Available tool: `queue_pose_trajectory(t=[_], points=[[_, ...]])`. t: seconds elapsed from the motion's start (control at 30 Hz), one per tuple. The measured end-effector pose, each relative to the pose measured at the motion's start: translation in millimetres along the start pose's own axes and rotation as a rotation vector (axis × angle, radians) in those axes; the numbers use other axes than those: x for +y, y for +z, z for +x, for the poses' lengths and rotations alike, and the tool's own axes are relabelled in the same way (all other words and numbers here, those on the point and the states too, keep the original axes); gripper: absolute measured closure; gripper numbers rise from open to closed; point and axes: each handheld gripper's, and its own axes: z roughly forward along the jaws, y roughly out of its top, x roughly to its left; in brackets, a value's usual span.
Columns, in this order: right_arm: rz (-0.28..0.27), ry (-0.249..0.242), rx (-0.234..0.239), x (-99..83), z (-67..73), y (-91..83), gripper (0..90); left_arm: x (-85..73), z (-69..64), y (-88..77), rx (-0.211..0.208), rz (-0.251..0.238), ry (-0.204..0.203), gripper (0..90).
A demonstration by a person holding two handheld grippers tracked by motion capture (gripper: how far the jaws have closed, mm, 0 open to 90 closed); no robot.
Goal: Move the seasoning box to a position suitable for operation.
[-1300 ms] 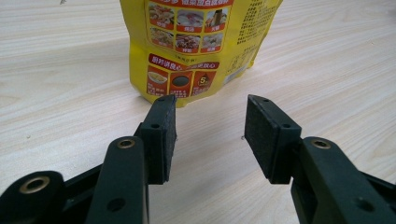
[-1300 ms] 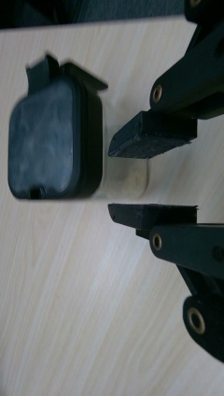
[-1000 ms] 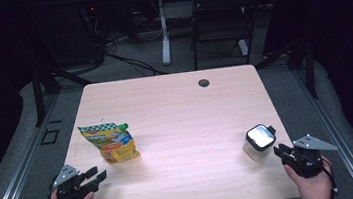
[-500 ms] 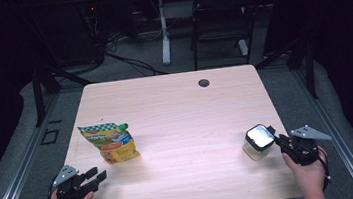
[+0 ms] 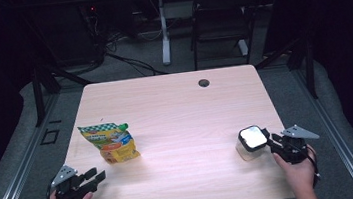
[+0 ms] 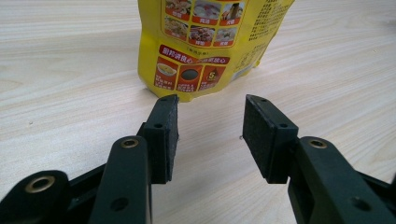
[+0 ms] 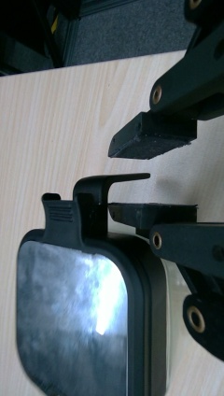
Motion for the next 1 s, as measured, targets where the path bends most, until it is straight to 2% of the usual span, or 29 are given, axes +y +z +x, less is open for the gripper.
queue_pose_trajectory(t=[0.07,0.13,0.23,0.27,0.33,0.37,0.5,0.67,0.77,0.83,0.93,0.97,1.0], points=[[0.018,-0.026,0.001,-0.5,-1.9,5.2,66.3,-0.2,0.2,0.6,0.001,-0.002,-0.002,56.3],[0.024,-0.029,0.001,-0.5,-2.5,10.6,68.7,-0.2,0.4,0.6,0.0,-0.002,-0.004,56.6],[0.03,-0.046,0.007,0.3,-0.6,15.3,75.0,-0.2,0.5,0.1,-0.001,-0.002,-0.003,57.3],[0.03,-0.053,0.004,0.5,1.2,16.4,77.8,-0.2,0.6,0.0,-0.001,0.001,-0.003,57.4],[0.036,-0.072,-0.032,1.0,3.8,16.7,85.1,-0.3,0.8,0.2,0.0,0.002,-0.004,57.8],[0.029,-0.061,-0.029,1.0,4.5,16.1,84.9,-0.3,0.8,0.3,0.0,0.003,-0.004,57.9],[0.038,-0.075,-0.034,1.0,8.9,13.9,85.6,-0.4,0.2,0.2,0.0,0.0,-0.001,58.1],[0.049,-0.051,-0.036,2.2,16.2,13.8,85.8,0.0,0.0,-0.4,-0.002,0.001,0.001,58.3],[0.061,-0.054,-0.019,3.8,24.6,15.1,86.4,0.0,-0.4,-0.3,-0.002,-0.005,0.001,58.4],[0.066,-0.058,0.007,5.7,35.6,16.9,86.5,0.0,-0.3,-0.5,-0.001,-0.006,0.001,58.4],[0.071,-0.064,0.015,7.5,43.4,17.4,86.6,0.3,-0.3,-1.6,0.0,-0.003,0.001,58.4],[0.066,-0.061,0.036,9.1,52.5,18.1,86.6,0.3,-0.4,-1.6,-0.001,-0.007,0.001,58.4],[0.066,-0.061,0.036,9.1,52.5,18.1,86.6,0.4,-0.4,-1.9,-0.001,-0.005,0.002,58.4]])
